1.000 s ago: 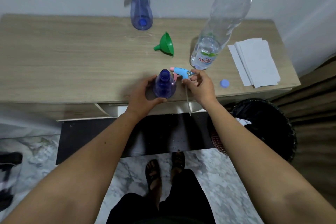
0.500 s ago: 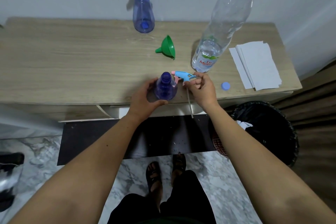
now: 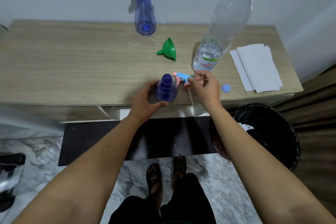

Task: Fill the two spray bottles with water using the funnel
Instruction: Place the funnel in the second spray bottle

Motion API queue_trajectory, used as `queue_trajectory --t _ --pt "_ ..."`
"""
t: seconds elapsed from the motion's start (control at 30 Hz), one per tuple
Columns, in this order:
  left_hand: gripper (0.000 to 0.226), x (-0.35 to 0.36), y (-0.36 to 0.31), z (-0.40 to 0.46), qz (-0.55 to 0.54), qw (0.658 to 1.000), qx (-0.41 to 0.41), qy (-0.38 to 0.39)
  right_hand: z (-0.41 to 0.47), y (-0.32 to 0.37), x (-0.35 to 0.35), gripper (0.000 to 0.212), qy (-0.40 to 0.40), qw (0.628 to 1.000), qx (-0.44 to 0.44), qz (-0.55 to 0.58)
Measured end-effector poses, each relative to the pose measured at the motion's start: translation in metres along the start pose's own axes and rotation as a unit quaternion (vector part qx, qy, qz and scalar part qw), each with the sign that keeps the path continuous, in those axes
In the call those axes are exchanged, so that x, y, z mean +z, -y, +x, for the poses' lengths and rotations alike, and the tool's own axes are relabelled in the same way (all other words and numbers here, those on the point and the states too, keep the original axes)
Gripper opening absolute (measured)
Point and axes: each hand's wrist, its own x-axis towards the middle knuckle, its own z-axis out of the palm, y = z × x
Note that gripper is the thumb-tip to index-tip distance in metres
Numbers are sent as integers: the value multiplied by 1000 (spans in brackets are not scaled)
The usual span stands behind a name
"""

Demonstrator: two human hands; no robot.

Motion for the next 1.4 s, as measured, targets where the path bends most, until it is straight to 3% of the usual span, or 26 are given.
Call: queue_trajectory --t 0.23,0.6,0.77,0.9,1.07,1.4 --pt "95 0 2 2 -9 1000 -2 -6 28 33 32 33 73 996 -39 18" --pt "95 1 7 3 -14 1000 -3 4 82 50 77 39 37 985 -91 -139" --pt "93 2 9 3 -11 1000 1 -1 86 47 81 23 53 984 -93 -142" --pt "89 3 8 4 -12 1000 1 0 76 53 69 13 55 985 -128 -106" --pt "89 1 1 1 -13 1000 0 -6 48 76 34 17 74 978 -177 -78" --pt "99 -4 -7 -2 -16 1000 8 -9 -13 111 -41 15 82 941 -309 -112"
